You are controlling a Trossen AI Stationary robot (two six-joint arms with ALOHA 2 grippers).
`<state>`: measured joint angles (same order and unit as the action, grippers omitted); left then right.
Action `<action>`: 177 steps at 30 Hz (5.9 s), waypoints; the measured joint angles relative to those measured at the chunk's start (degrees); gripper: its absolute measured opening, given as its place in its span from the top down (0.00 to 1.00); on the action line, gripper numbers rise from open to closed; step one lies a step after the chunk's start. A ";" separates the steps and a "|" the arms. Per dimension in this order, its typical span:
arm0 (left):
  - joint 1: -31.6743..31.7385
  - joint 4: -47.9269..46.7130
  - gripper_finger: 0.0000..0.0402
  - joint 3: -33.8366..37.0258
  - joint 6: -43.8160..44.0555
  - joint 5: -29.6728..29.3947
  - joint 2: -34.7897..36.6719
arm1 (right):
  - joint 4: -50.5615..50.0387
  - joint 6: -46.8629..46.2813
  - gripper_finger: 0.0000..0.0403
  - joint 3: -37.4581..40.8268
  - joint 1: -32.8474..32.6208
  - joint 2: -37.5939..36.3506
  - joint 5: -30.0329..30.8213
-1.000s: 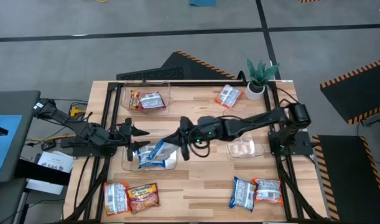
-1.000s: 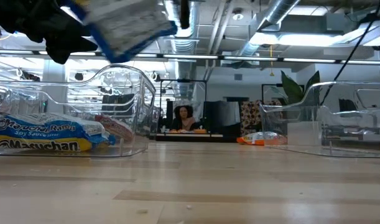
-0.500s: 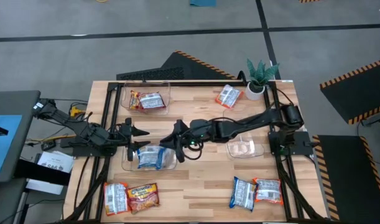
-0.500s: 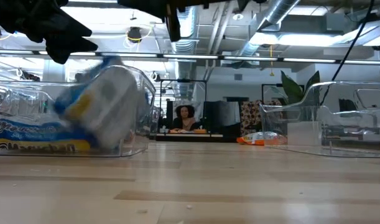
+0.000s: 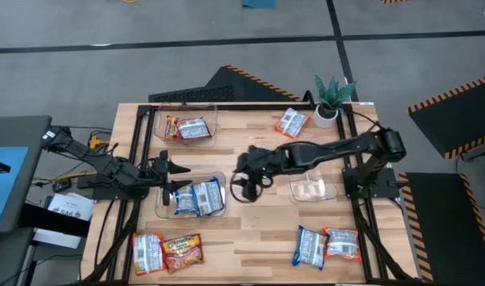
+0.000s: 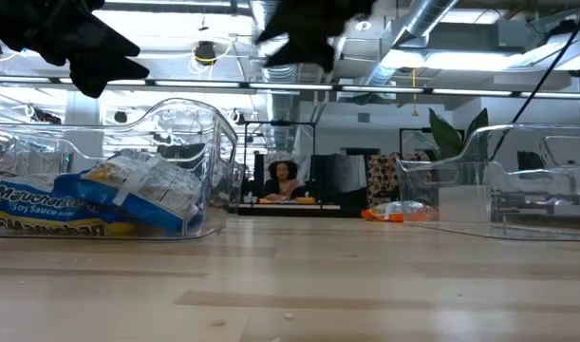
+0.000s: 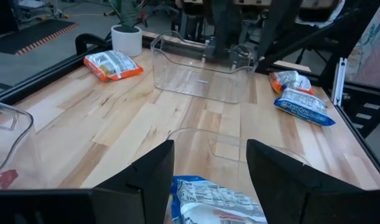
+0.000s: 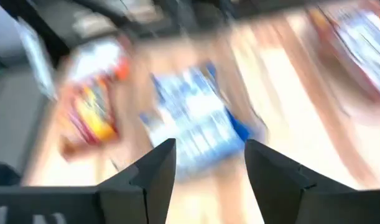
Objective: Sort Maruchan noodles
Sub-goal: Put the blue noodle pack into the bottom left transparent bin, then put the top orange noodle pack into the bottom right transparent bin
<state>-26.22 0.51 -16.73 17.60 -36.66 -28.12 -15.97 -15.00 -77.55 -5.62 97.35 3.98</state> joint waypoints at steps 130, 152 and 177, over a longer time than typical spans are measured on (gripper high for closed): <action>0.02 -1.09 0.53 0.02 -0.89 -5.55 0.00 | 42.01 5.77 0.87 -6.12 -2.49 15.38 1.89; 0.02 -1.13 0.53 0.02 0.15 -5.63 -0.01 | 5.89 9.92 0.44 -3.16 -3.77 0.74 9.95; 0.00 1.22 0.53 0.02 3.27 -10.17 -0.81 | -3.37 -14.88 0.45 21.53 8.34 -25.88 40.77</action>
<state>-26.22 1.73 -16.71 20.87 -46.83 -28.93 -19.34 -29.88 -56.03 2.73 71.47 44.75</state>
